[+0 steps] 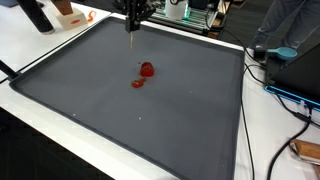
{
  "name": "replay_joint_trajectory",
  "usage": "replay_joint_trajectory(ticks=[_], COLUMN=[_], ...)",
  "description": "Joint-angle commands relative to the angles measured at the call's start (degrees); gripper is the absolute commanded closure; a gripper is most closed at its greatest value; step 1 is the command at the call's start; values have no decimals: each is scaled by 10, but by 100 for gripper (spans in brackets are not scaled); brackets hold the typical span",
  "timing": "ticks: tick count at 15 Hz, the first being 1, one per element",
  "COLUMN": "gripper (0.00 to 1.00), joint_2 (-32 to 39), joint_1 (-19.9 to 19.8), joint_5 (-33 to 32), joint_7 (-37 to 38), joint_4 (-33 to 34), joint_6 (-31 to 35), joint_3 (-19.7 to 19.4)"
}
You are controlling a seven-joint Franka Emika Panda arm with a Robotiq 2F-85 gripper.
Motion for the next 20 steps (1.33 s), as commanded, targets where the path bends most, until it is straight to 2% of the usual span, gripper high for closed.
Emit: replay_joint_trajectory(ticks=[1,5,10,20], gripper=[97,97,97,97], joint_2=[47,102,163,242], joint_1=[35,74,102,120], joint_5=[-94,-137,-159,-169], joint_7=[140,218,264,291], joint_4=[46,96,154,227], joint_6=[-74,-166,-254,-325], joint_3=[-3,-2,-8,-24])
